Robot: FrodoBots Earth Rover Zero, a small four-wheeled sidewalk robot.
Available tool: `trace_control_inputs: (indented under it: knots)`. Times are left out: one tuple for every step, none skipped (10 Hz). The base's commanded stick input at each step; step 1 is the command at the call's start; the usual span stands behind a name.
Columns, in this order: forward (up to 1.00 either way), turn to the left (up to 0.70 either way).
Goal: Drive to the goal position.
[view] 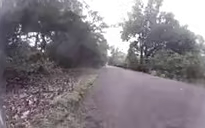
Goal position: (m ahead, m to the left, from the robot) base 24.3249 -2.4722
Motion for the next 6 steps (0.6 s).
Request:
trace_control_inputs:
  knots:
    - [0.7,0.0]
    - [0.7,0.0]
    - [0.7,0.0]
    - [0.7,0.0]
    - [0.7,0.0]
    - [0.7,0.0]
